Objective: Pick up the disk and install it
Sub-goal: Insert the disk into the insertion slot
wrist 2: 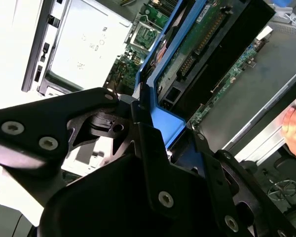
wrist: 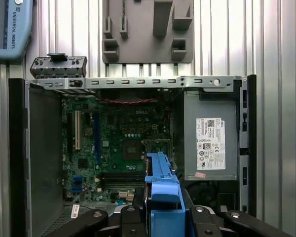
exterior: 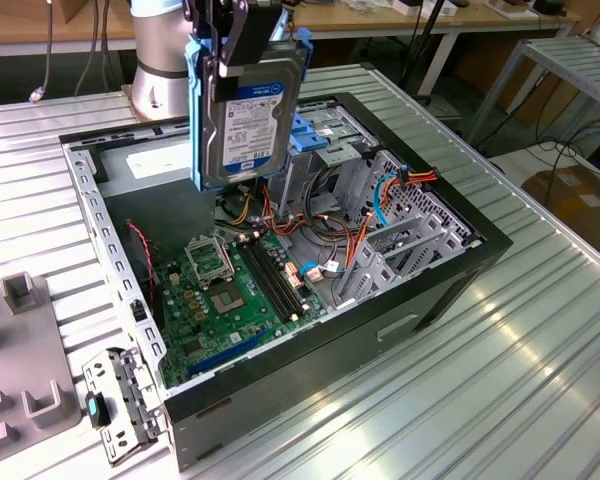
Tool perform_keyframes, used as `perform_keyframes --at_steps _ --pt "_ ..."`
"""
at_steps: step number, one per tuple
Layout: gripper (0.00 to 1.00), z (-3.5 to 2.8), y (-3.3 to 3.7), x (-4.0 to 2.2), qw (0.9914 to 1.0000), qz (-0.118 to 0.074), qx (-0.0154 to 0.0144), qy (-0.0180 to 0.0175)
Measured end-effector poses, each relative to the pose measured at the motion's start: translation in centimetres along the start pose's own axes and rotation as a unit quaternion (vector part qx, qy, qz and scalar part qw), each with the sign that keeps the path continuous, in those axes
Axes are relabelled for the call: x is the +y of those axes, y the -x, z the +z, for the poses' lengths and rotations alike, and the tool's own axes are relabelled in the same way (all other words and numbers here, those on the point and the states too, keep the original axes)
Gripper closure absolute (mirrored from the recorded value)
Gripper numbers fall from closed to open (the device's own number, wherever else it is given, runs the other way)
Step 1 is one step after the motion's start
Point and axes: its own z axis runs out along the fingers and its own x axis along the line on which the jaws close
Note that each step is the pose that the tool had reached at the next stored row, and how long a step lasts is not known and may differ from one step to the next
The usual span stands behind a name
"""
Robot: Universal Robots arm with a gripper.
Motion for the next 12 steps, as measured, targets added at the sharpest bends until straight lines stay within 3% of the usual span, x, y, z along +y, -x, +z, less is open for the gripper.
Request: perform_keyframes --at_steps 12 --pt "0.63 0.01 -0.41 -0.06 1.0 0.0 0.0 0.0"
